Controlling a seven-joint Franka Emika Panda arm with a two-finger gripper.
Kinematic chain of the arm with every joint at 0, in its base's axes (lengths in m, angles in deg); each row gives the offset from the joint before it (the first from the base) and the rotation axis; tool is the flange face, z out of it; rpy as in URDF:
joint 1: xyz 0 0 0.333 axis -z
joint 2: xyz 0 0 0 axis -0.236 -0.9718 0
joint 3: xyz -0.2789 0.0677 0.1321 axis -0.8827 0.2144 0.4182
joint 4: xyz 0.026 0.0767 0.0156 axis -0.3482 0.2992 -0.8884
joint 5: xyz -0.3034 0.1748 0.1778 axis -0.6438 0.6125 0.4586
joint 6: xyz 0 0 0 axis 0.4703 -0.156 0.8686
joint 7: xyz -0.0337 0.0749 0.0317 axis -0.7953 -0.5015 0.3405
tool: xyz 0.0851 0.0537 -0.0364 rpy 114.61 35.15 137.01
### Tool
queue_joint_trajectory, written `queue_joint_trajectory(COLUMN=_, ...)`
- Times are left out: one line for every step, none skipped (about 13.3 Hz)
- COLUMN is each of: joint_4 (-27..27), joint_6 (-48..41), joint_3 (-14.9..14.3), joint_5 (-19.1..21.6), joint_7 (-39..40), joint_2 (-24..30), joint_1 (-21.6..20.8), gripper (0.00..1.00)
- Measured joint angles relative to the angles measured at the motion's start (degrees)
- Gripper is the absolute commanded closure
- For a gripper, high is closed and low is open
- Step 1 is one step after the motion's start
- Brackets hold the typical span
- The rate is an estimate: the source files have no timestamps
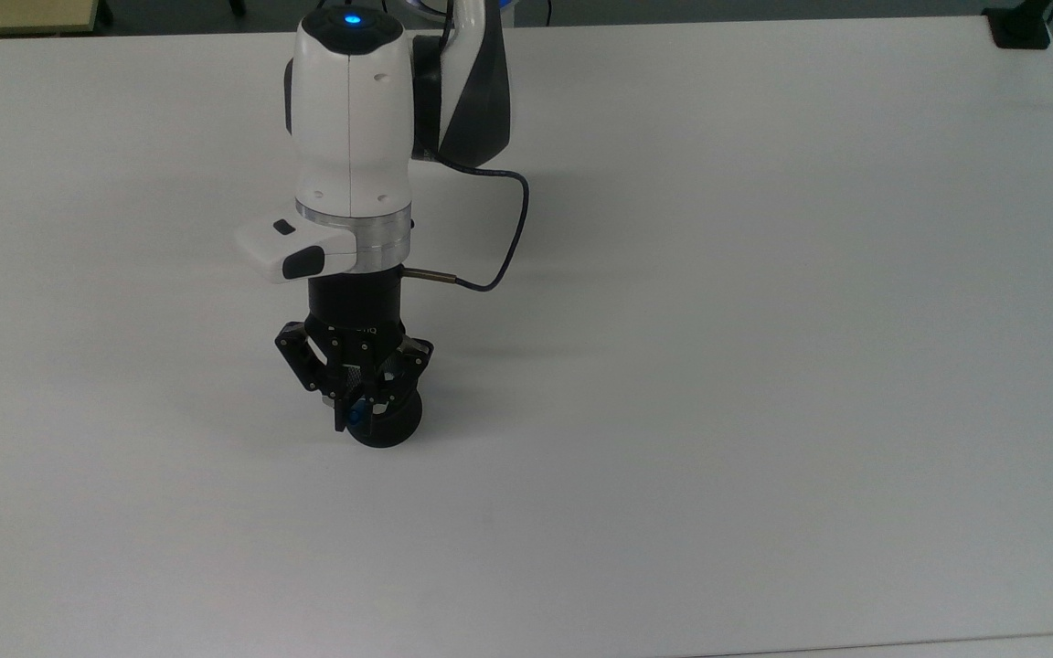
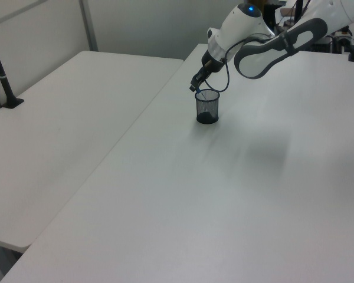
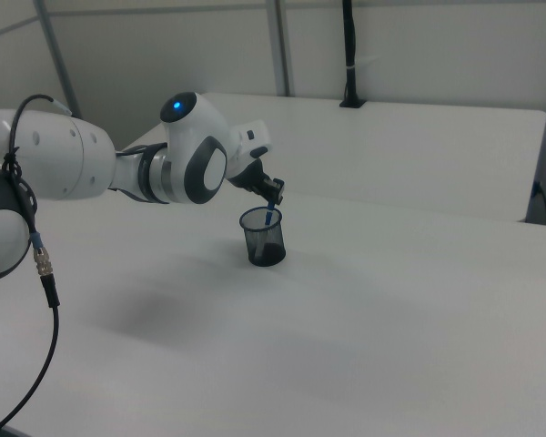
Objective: Remove the marker
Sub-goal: 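Close the gripper on the blue marker inside the cup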
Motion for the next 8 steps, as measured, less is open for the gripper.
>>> queue_joint_trajectory(joint_4=0.0, joint_6=0.0, joint_3=0.0, joint_5=0.0, joint_7=0.0, joint_2=0.0, joint_1=0.0, gripper=0.84)
queue_joint_trajectory(joint_4=0.0, joint_6=0.0, joint_3=0.0, joint_5=-0.1, joint_7=0.0, joint_2=0.0, joint_1=0.0, gripper=0.85)
queue_joint_trajectory(joint_4=0.0, joint_6=0.0, joint_3=0.0, joint_5=-0.2, joint_7=0.0, joint_2=0.0, joint_1=0.0, gripper=0.87)
queue_joint_trajectory(joint_4=-0.1, joint_6=0.0, joint_3=0.0, joint_5=-0.2, joint_7=0.0, joint_2=0.0, joint_1=0.0, gripper=0.87)
queue_joint_trajectory(joint_4=-0.2, joint_6=0.1, joint_3=0.0, joint_5=-0.2, joint_7=0.0, joint_2=0.0, joint_1=0.0, gripper=0.87)
queue_joint_trajectory(joint_4=-0.3, joint_6=0.1, joint_3=0.0, joint_5=-0.2, joint_7=0.0, joint_2=0.0, joint_1=0.0, gripper=0.87)
queue_joint_trajectory(joint_4=-0.4, joint_6=0.1, joint_3=0.0, joint_5=-0.2, joint_7=0.0, joint_2=0.1, joint_1=0.0, gripper=0.87)
queue_joint_trajectory(joint_4=-0.7, joint_6=0.2, joint_3=0.0, joint_5=-0.2, joint_7=0.0, joint_2=0.2, joint_1=0.0, gripper=0.87)
